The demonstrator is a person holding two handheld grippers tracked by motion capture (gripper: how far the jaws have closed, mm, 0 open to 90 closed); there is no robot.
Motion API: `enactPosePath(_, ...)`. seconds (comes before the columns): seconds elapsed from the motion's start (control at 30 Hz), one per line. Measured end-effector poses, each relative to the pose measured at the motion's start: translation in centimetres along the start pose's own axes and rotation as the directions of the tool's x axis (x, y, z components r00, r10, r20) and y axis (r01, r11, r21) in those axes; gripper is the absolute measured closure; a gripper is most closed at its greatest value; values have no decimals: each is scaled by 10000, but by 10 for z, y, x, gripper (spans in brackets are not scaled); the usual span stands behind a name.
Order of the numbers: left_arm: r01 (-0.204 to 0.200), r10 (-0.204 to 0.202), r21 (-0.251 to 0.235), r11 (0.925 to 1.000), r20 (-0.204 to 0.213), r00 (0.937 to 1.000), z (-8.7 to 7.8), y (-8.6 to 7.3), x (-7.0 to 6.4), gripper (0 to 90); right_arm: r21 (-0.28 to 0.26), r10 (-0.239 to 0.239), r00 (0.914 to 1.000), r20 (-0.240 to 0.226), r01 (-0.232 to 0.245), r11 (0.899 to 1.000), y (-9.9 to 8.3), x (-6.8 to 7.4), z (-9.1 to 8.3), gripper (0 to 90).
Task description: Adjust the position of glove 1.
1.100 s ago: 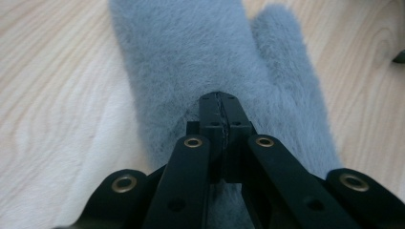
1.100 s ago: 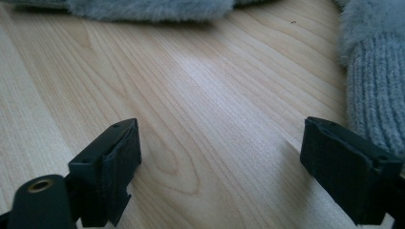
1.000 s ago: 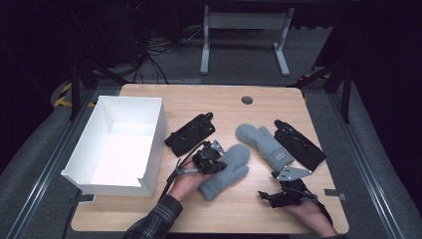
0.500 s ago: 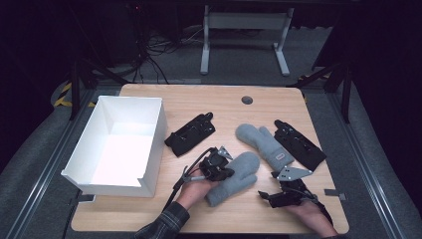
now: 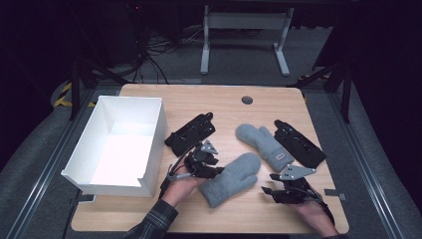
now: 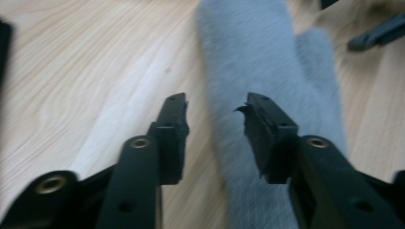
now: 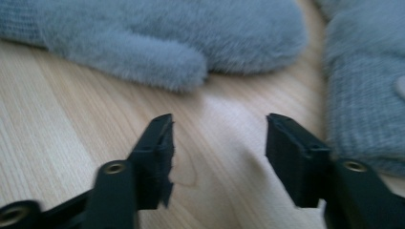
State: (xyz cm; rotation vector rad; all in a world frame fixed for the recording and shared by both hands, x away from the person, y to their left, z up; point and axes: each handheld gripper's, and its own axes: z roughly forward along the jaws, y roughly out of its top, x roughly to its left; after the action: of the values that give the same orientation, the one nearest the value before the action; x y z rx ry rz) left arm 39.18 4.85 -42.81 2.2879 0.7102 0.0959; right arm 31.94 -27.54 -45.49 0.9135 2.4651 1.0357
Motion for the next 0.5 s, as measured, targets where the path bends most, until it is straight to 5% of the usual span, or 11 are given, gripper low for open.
enactPosePath(0.27,519,-484,306,9982,-1059,9932,-5,-25,18,383,-378,336,9968,725,-309,9988,11,-17,-16,869)
enactPosePath(0.5,806,-710,535,9953,-1620,9842,-3,-39,24,247,-417,635,9875,1445,-581,9974,19,-41,-22,900)
